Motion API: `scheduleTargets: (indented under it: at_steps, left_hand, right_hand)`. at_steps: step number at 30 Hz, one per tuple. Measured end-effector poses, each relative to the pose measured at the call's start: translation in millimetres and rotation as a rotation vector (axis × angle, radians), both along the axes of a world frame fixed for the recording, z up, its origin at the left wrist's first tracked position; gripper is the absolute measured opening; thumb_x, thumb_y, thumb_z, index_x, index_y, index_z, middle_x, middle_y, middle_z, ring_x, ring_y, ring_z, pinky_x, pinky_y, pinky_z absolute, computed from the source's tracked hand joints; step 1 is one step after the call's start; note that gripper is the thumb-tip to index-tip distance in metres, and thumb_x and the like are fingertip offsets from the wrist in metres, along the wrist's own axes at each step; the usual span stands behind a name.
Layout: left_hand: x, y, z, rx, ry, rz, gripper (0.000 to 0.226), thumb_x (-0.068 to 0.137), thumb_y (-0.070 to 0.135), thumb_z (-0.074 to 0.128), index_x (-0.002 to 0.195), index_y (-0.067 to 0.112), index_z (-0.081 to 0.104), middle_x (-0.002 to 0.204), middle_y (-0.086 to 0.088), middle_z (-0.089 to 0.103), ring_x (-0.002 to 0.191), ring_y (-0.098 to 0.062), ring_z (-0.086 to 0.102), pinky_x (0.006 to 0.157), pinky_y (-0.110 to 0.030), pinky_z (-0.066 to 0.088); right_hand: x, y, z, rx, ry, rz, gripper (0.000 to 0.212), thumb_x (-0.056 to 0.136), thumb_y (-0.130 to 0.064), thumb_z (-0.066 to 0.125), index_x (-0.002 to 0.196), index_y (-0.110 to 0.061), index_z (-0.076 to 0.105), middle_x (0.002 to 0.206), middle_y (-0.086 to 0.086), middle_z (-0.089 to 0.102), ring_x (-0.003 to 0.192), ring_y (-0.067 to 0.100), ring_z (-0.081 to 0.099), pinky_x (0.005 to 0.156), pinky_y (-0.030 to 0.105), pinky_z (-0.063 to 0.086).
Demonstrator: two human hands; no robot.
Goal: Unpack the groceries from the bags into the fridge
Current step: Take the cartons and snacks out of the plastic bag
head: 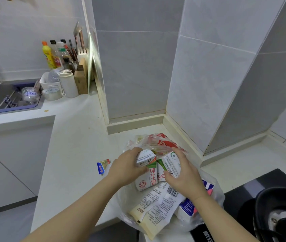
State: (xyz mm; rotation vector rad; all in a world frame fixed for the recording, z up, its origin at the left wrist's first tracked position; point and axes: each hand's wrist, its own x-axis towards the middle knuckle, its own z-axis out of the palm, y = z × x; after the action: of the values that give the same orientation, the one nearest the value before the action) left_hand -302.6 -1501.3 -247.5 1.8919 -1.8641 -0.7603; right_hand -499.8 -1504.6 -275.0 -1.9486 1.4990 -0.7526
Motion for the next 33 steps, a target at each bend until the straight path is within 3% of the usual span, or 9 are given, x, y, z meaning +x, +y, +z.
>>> scheduleTargets:
  at_steps: [4,9,14,18,21,25,27,30,33]
  left_hand:
    - [8,5,2,0.133,0.15,0.034,0.036,0.081,0.031,0.07,0.107,0.026,0.045,0.116,0.002,0.063,0.087,-0.011,0.062,0.072,-0.026,0.055]
    - [9,10,2,0.084,0.169,0.053,0.034,0.079,0.035,0.072,0.099,0.024,0.047,0.11,0.002,0.064,0.089,-0.012,0.06,0.066,-0.021,0.05]
    - [12,18,9,-0.034,0.325,0.124,0.034,0.077,0.035,0.074,0.099,0.025,0.05,0.103,0.004,0.064,0.088,-0.012,0.061,0.074,-0.031,0.054]
    - [24,25,28,-0.197,0.488,0.184,0.037,0.077,0.029,0.075,0.103,0.026,0.049,0.1,0.011,0.059,0.096,-0.012,0.057,0.071,-0.028,0.054]
    - [39,34,46,-0.261,0.717,0.219,0.035,0.075,0.019,0.077,0.097,0.03,0.052,0.101,0.011,0.062,0.099,-0.012,0.058,0.079,-0.03,0.053]
    - [57,54,66,-0.305,0.936,0.256,0.036,0.078,0.012,0.073,0.101,0.029,0.052,0.098,0.009,0.066,0.086,-0.008,0.065,0.068,-0.02,0.054]
    - [66,67,73,-0.307,1.01,0.274,0.038,0.079,0.011,0.072,0.106,0.029,0.052,0.09,0.009,0.07,0.078,-0.01,0.069,0.066,-0.024,0.056]
    - [81,91,79,-0.286,1.065,0.293,0.037,0.079,0.009,0.07,0.107,0.027,0.054,0.076,0.009,0.073,0.069,-0.012,0.071,0.06,-0.024,0.057]
    - [98,120,81,-0.232,1.067,0.315,0.032,0.079,0.01,0.069,0.105,0.023,0.057,0.079,0.005,0.074,0.071,-0.016,0.071,0.058,-0.026,0.057]
  right_hand:
    - [4,-1,1,0.03,0.048,-0.02,0.067,0.082,-0.034,0.066,0.136,-0.035,0.029,0.126,-0.009,0.053,0.11,0.014,0.053,0.085,0.029,0.05]
    - [7,1,9,-0.012,0.023,-0.07,0.058,0.081,-0.032,0.07,0.132,-0.026,0.043,0.121,-0.008,0.056,0.107,0.011,0.053,0.083,0.025,0.048]
    - [14,8,24,-0.137,0.043,-0.091,0.047,0.078,-0.025,0.073,0.121,-0.027,0.055,0.107,-0.011,0.061,0.097,0.008,0.055,0.071,0.018,0.041]
    - [29,25,48,-0.196,-0.231,-0.199,0.045,0.074,-0.013,0.076,0.105,-0.037,0.055,0.097,-0.017,0.061,0.091,-0.001,0.058,0.065,0.01,0.045]
    - [47,40,68,-0.224,-0.471,-0.247,0.057,0.071,-0.003,0.077,0.095,-0.044,0.047,0.095,-0.018,0.058,0.087,-0.009,0.06,0.065,0.012,0.051]
    - [67,55,88,-0.209,-0.75,-0.261,0.066,0.073,0.004,0.073,0.112,-0.041,0.044,0.099,-0.014,0.061,0.085,-0.005,0.065,0.064,0.015,0.055]
    - [77,64,95,-0.165,-0.83,-0.241,0.07,0.074,0.002,0.072,0.121,-0.04,0.042,0.098,-0.011,0.066,0.089,0.001,0.067,0.069,0.023,0.058]
    - [95,79,93,-0.076,-0.938,-0.235,0.061,0.074,-0.006,0.073,0.117,-0.041,0.047,0.108,-0.004,0.068,0.097,0.014,0.067,0.076,0.036,0.058]
    - [117,100,88,0.005,-0.946,-0.194,0.051,0.074,-0.008,0.073,0.116,-0.03,0.055,0.111,-0.004,0.067,0.096,0.015,0.068,0.072,0.031,0.059]
